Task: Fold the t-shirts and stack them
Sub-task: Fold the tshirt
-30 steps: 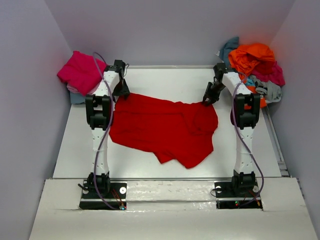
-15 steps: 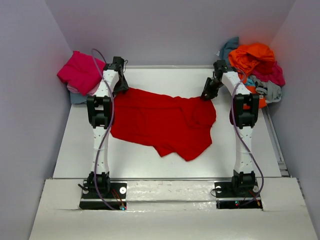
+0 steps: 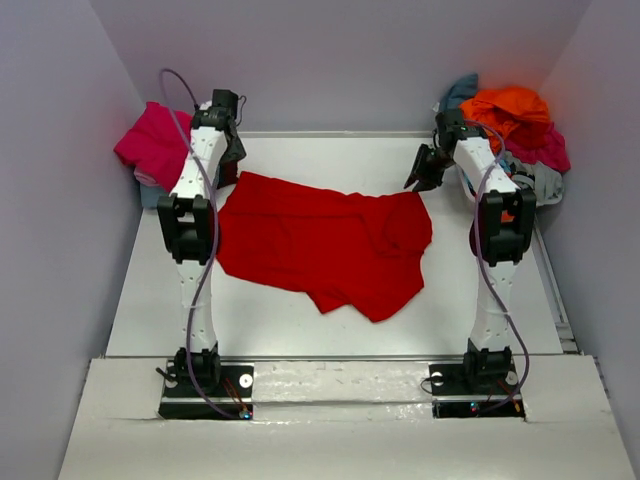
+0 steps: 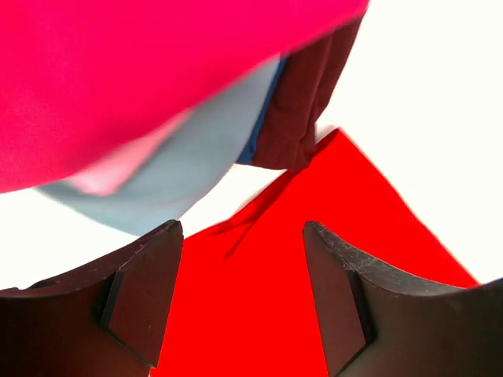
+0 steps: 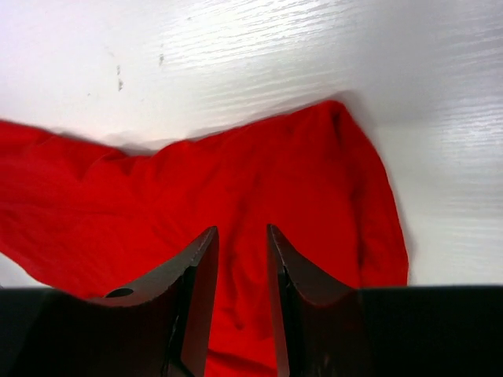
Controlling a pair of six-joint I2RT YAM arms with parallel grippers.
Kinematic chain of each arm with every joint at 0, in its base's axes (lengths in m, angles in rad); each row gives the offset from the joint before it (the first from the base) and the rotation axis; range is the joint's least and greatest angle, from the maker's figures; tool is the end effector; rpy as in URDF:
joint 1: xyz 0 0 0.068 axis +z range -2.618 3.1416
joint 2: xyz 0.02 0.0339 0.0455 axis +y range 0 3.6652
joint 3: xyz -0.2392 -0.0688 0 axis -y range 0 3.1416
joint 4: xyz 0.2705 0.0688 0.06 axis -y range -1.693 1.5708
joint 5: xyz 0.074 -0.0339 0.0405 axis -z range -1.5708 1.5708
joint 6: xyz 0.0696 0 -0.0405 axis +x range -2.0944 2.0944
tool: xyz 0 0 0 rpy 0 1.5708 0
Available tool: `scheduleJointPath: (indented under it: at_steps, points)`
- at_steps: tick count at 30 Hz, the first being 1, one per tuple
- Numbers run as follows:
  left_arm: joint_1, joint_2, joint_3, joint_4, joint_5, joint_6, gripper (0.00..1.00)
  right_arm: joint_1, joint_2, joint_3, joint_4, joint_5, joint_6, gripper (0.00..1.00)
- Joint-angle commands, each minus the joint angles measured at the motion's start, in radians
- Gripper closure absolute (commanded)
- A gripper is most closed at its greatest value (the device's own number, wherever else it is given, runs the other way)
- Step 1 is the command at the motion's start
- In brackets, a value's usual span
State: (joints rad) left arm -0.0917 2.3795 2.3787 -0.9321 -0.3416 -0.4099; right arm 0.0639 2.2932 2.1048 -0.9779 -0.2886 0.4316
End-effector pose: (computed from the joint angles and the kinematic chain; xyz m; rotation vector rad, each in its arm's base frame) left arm 0.5465 -0.0268 0.2263 -0.5230 2.3836 0.2074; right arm 0.5082 0.0524 0.1719 0.4256 2.7409 0.5300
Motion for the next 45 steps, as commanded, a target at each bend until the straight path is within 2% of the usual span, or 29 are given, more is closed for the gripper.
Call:
scheduleJointPath:
  at_steps: [1, 4, 6, 12, 16, 28, 39, 45]
  points:
    - [-0.017, -0.203, -0.019, 0.018, -0.062, -0.009, 0.26, -0.007, -0.089, -0.017, 0.01, -0.024, -0.019, 0.63]
    - [-0.026, -0.253, -0.107, 0.033, 0.015, 0.013, 0.25, -0.007, -0.072, 0.029, -0.093, -0.009, -0.019, 0.63]
    - [-0.039, -0.273, -0.174, 0.021, 0.015, 0.011, 0.25, 0.007, -0.069, 0.026, -0.149, 0.008, -0.03, 0.63]
    - [-0.086, -0.313, -0.384, 0.064, 0.015, 0.005, 0.25, 0.037, -0.175, -0.179, -0.068, 0.006, -0.01, 0.63]
    - [-0.108, -0.31, -0.447, 0.102, 0.019, 0.0, 0.25, 0.046, -0.202, -0.267, -0.036, 0.009, -0.002, 0.63]
    - [-0.117, -0.166, -0.392, 0.096, 0.059, 0.013, 0.25, 0.065, -0.222, -0.423, 0.024, -0.017, 0.033, 0.64]
    - [-0.117, -0.074, -0.401, 0.095, 0.052, 0.023, 0.25, 0.065, -0.181, -0.436, 0.027, 0.0, 0.071, 0.64]
    - [-0.117, -0.036, -0.351, 0.058, 0.041, 0.022, 0.25, 0.065, -0.155, -0.413, 0.001, 0.038, 0.096, 0.63]
